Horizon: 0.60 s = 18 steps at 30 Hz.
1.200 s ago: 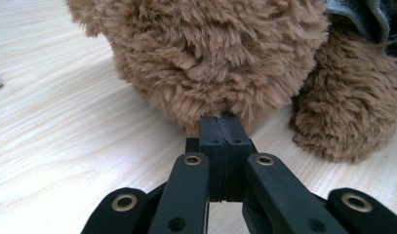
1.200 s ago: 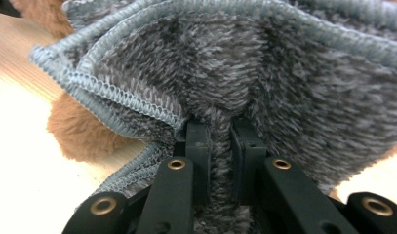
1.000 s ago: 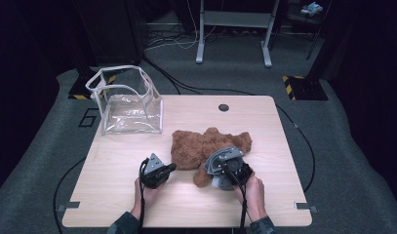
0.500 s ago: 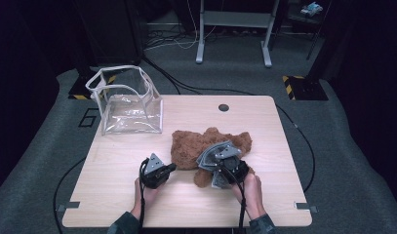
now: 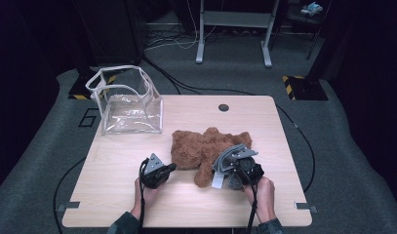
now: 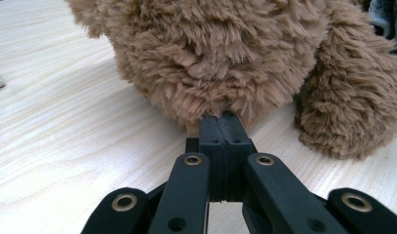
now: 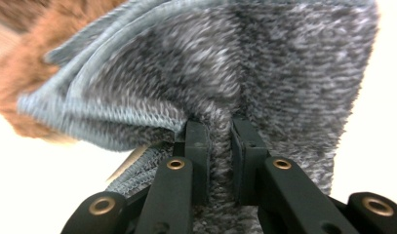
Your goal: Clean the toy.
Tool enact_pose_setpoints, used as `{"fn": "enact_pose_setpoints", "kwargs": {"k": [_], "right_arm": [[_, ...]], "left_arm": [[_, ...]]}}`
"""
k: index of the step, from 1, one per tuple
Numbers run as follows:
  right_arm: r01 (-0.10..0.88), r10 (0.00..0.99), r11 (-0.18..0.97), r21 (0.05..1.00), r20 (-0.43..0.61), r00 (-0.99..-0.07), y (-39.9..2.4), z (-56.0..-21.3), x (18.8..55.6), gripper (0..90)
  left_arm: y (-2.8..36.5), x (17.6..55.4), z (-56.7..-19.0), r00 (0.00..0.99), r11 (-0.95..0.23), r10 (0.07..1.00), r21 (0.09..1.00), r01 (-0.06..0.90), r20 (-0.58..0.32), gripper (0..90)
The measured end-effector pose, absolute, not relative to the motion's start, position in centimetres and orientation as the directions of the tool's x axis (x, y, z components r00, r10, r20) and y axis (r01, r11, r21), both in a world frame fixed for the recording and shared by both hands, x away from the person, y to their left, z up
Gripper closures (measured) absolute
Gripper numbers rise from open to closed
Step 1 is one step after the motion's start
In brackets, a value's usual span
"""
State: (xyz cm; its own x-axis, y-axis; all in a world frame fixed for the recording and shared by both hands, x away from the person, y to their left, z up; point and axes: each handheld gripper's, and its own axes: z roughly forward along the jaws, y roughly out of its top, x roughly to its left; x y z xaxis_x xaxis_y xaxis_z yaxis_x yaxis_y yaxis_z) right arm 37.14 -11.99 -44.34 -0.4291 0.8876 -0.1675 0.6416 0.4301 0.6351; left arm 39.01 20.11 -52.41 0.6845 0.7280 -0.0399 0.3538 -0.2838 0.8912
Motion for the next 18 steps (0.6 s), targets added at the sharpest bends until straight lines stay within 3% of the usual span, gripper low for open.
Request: {"fn": "enact_pose_setpoints", "kwargs": {"k": [6, 10, 18], "right_arm": [[0.605, 0.876, 0.447, 0.659, -0.186, -0.445, -11.0, -43.1, 36.8, 79.9], [0.644, 0.878, 0.453, 0.617, -0.186, -0.44, -10.7, -44.8, 37.5, 79.9], [0.699, 0.888, 0.443, 0.561, -0.165, -0.43, -12.5, -46.9, 34.9, 80.1]], "left_arm": [[20.1, 39.0, -52.4, 0.684, -0.283, 0.728, 0.89, 0.357, -0.043, 89.9], [20.1, 39.0, -52.4, 0.685, -0.284, 0.728, 0.89, 0.356, -0.042, 89.9], [20.1, 39.0, -52.4, 0.684, -0.28, 0.728, 0.89, 0.359, -0.047, 89.9]]}}
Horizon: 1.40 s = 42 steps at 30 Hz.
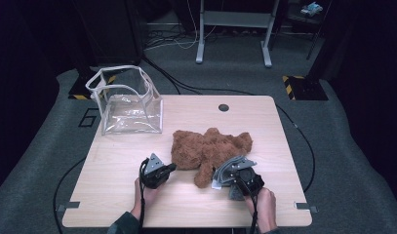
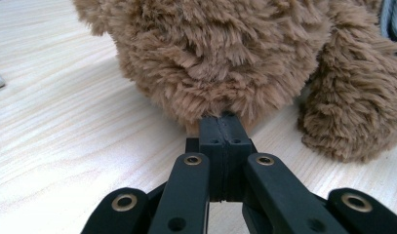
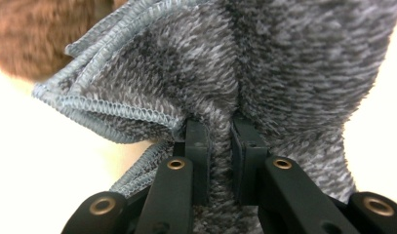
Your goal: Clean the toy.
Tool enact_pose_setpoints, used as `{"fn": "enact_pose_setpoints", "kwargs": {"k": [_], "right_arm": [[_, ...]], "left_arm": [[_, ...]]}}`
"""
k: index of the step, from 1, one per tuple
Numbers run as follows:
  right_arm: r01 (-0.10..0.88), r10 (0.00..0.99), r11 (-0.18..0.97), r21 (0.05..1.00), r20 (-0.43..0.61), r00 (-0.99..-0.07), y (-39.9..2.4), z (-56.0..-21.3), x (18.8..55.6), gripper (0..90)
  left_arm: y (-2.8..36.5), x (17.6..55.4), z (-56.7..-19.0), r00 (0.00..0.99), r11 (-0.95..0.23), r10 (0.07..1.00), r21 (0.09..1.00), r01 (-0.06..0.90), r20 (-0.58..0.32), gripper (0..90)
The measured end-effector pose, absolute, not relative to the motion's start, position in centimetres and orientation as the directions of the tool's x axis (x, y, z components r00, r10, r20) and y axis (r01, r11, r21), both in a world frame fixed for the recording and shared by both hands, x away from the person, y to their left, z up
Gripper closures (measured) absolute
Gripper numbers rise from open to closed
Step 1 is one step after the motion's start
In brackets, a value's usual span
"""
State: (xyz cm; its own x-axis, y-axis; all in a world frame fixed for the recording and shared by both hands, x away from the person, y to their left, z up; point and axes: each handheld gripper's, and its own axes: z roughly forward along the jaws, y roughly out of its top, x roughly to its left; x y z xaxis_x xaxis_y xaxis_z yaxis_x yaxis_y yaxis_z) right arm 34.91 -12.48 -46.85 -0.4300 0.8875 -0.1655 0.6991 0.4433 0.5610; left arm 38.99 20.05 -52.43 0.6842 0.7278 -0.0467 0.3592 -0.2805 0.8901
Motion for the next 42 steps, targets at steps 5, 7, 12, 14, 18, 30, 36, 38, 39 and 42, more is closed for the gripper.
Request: {"fn": "enact_pose_setpoints", "kwargs": {"k": [5, 7, 12, 14, 18, 30, 36, 38, 39, 42], "right_arm": [[0.693, 0.889, 0.431, 0.578, -0.141, -0.435, -13.0, -45.7, 34.5, 79.7], [0.674, 0.892, 0.417, 0.61, -0.134, -0.431, -13.0, -44.9, 34.8, 79.6], [0.641, 0.891, 0.408, 0.65, -0.13, -0.436, -12.3, -43.9, 36.5, 79.4], [0.647, 0.892, 0.407, 0.644, -0.129, -0.433, -12.1, -43.9, 36.9, 79.4], [0.672, 0.893, 0.413, 0.615, -0.129, -0.431, -12.2, -45.2, 37.8, 79.5], [0.709, 0.879, 0.444, 0.548, -0.113, -0.463, -13.8, -45.7, 35.0, 79.6], [0.657, 0.919, 0.338, 0.673, -0.086, -0.385, -15.7, -42.5, 35.3, 79.7], [0.651, 0.927, 0.321, 0.687, -0.086, -0.366, -16.1, -42.0, 35.5, 79.7], [0.642, 0.935, 0.301, 0.705, -0.087, -0.343, -16.9, -41.5, 36.3, 79.6], [0.662, 0.942, 0.286, 0.693, -0.077, -0.327, -17.2, -42.1, 37.5, 79.6]], "left_arm": [[20.0, 39.0, -52.4, 0.686, -0.286, 0.726, 0.89, 0.356, -0.041, 89.9], [20.0, 39.0, -52.4, 0.686, -0.286, 0.727, 0.889, 0.357, -0.041, 90.0], [20.1, 39.1, -52.4, 0.69, -0.299, 0.723, 0.886, 0.354, -0.031, 89.9], [20.1, 39.1, -52.4, 0.69, -0.298, 0.723, 0.886, 0.355, -0.033, 89.9], [20.0, 39.0, -52.4, 0.689, -0.291, 0.724, 0.886, 0.36, -0.043, 89.9], [20.0, 39.0, -52.4, 0.689, -0.292, 0.724, 0.886, 0.36, -0.041, 89.9], [20.0, 39.0, -52.4, 0.686, -0.292, 0.726, 0.886, 0.36, -0.04, 89.9], [20.0, 39.0, -52.4, 0.686, -0.292, 0.726, 0.886, 0.36, -0.04, 89.9], [20.0, 39.0, -52.4, 0.687, -0.292, 0.726, 0.886, 0.36, -0.039, 89.9], [20.0, 39.0, -52.4, 0.686, -0.292, 0.726, 0.886, 0.36, -0.039, 89.9]]}}
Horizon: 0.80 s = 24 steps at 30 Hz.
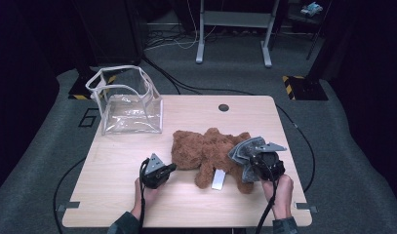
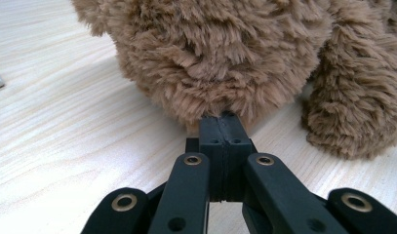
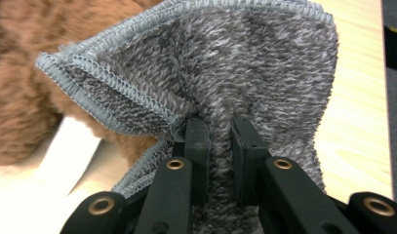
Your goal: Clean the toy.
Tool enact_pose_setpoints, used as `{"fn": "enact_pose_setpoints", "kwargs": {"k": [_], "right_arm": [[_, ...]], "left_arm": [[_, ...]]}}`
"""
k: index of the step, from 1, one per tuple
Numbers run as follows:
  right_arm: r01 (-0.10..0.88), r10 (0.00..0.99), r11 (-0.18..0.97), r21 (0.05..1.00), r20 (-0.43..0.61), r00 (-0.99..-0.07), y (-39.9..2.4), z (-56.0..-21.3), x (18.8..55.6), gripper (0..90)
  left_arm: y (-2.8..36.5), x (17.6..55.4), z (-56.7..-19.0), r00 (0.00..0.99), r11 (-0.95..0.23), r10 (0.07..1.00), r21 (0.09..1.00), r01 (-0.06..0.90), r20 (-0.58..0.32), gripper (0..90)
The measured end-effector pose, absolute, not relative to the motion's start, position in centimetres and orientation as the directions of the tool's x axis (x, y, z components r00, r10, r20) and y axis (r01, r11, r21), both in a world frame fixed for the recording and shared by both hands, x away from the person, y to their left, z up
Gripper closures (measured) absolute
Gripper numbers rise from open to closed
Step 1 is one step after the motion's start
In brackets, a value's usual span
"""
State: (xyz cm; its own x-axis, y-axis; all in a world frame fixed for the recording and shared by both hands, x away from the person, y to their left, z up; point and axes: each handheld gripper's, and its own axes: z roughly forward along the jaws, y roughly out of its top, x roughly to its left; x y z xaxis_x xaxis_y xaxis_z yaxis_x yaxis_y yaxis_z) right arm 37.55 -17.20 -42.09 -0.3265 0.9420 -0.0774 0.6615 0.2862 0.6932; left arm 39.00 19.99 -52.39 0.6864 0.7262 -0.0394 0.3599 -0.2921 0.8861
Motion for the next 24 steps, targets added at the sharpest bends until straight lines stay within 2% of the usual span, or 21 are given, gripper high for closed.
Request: {"fn": "enact_pose_setpoints", "kwargs": {"k": [7, 16, 24], "right_arm": [[0.718, 0.945, 0.296, 0.63, -0.086, -0.314, -17.1, -45.4, 38.7, 79.8], [0.792, 0.953, 0.294, 0.535, -0.099, -0.287, -19.3, -46.0, 37.0, 79.9], [0.7, 0.955, 0.278, 0.657, -0.11, -0.276, -18.6, -43.2, 37.4, 79.6]], "left_arm": [[20.0, 39.0, -52.4, 0.688, -0.298, 0.725, 0.886, 0.356, -0.033, 89.9], [20.0, 39.0, -52.4, 0.688, -0.295, 0.725, 0.885, 0.36, -0.039, 90.0], [20.0, 39.0, -52.4, 0.687, -0.296, 0.725, 0.885, 0.36, -0.037, 89.9]]}}
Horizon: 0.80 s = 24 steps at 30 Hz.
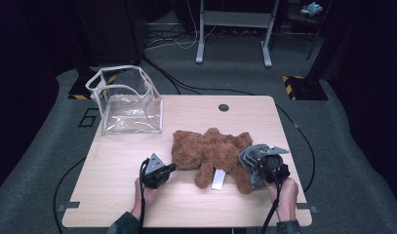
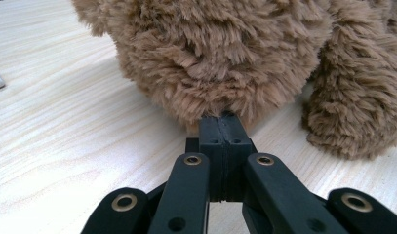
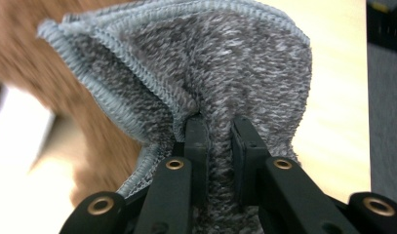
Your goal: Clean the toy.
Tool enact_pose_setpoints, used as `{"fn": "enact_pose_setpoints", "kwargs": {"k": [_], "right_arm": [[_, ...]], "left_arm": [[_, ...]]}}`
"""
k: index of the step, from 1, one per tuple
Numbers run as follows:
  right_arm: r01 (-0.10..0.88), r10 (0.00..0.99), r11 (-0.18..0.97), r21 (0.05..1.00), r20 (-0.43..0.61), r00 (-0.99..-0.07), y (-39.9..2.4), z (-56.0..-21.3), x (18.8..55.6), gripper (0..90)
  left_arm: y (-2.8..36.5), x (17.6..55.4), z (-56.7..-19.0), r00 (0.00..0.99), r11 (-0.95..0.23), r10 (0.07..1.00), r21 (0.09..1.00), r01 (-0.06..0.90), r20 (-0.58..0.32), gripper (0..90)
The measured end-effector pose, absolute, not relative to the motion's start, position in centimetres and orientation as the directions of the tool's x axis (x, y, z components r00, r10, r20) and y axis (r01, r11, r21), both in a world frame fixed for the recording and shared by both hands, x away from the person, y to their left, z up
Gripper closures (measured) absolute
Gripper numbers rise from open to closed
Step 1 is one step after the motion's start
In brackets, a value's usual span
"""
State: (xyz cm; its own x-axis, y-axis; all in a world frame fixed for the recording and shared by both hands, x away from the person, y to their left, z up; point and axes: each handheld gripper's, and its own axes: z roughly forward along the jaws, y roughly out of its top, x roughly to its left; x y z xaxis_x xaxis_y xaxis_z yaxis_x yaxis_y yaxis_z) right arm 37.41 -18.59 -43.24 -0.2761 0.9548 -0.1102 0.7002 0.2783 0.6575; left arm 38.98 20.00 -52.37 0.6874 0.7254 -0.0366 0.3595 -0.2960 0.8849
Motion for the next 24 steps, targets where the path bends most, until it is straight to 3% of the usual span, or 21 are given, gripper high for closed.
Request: {"fn": "enact_pose_setpoints", "kwargs": {"k": [4, 9, 12, 17, 20, 24], "right_arm": [[0.682, 0.95, 0.287, 0.673, -0.105, -0.295, -17.6, -43.0, 38.2, 79.6], [0.731, 0.945, 0.303, 0.611, -0.098, -0.311, -17.8, -45.5, 38.8, 79.8], [0.769, 0.954, 0.289, 0.57, -0.1, -0.284, -19.0, -46.3, 38.1, 80.0], [0.756, 0.968, 0.247, 0.606, -0.113, -0.226, -21.4, -45.9, 37.5, 80.2], [0.745, 0.973, 0.225, 0.628, -0.108, -0.203, -22.0, -45.2, 37.8, 80.2], [0.735, 0.972, 0.232, 0.637, -0.119, -0.204, -22.3, -44.7, 38.7, 80.2]], "left_arm": [[20.0, 39.0, -52.4, 0.687, -0.296, 0.726, 0.885, 0.36, -0.036, 89.9], [20.0, 39.0, -52.4, 0.686, -0.293, 0.726, 0.887, 0.358, -0.037, 89.9], [20.0, 39.0, -52.4, 0.686, -0.292, 0.726, 0.887, 0.358, -0.038, 89.9], [20.1, 39.0, -52.4, 0.682, -0.288, 0.73, 0.89, 0.354, -0.035, 89.5], [20.1, 39.0, -52.4, 0.674, -0.284, 0.738, 0.889, 0.359, -0.036, 79.7], [20.8, 38.9, -52.1, 0.628, -0.237, 0.775, 0.888, 0.394, -0.071, 56.8]]}}
